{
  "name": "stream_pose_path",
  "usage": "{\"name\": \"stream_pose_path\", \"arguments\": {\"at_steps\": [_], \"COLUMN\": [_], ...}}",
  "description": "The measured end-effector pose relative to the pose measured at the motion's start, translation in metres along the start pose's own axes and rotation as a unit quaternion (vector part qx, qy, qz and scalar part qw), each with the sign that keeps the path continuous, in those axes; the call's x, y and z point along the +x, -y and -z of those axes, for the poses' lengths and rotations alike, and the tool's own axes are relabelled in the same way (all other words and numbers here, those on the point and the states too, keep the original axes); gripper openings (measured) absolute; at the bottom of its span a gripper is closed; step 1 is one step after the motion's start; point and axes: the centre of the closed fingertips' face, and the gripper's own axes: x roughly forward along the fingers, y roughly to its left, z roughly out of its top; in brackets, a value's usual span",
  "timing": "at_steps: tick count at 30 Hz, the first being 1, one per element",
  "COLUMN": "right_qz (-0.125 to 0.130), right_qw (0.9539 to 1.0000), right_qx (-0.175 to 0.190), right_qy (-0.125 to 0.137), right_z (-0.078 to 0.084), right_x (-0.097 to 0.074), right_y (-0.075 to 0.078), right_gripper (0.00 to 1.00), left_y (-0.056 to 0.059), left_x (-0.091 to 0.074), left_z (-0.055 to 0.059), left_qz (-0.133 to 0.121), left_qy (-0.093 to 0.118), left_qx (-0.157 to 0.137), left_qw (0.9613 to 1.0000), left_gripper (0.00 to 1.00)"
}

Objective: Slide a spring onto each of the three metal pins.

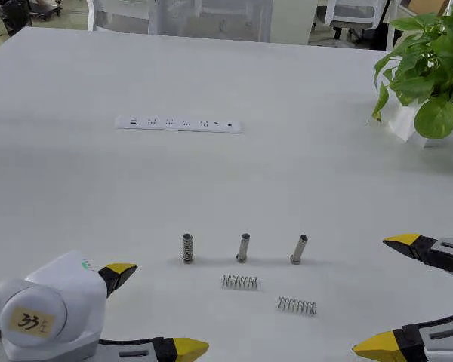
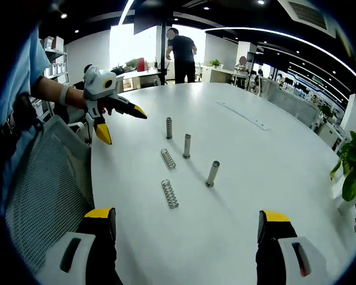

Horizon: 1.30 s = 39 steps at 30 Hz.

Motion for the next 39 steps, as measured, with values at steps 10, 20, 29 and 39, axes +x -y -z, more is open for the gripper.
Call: {"name": "stream_pose_path", "arguments": {"at_steps": [10,20,29,39], "right_qz": [0.004,0.009,0.010,0.017], "right_qw": [0.9999,0.9995,0.9989,0.9979], "right_qx": [0.015,0.029,0.045,0.062], "right_qy": [0.002,0.002,0.005,0.002], "right_z": [0.007,0.019,0.026,0.035], "right_x": [-0.006,-0.015,-0.017,-0.023], "right_y": [-0.008,-0.015,-0.025,-0.027], "right_gripper": [0.99,0.99,0.99,0.99], "left_y": [0.013,0.023,0.024,0.019], "left_x": [0.020,0.050,0.072,0.091], "left_z": [-0.004,-0.005,-0.004,-0.002], "left_qz": [0.045,0.082,0.095,0.103], "left_qy": [-0.016,-0.029,-0.034,-0.047], "left_qx": [0.044,0.095,0.111,0.116], "left_qw": [0.9979,0.9917,0.9887,0.9868], "left_gripper": [0.84,0.73,0.57,0.44]}}
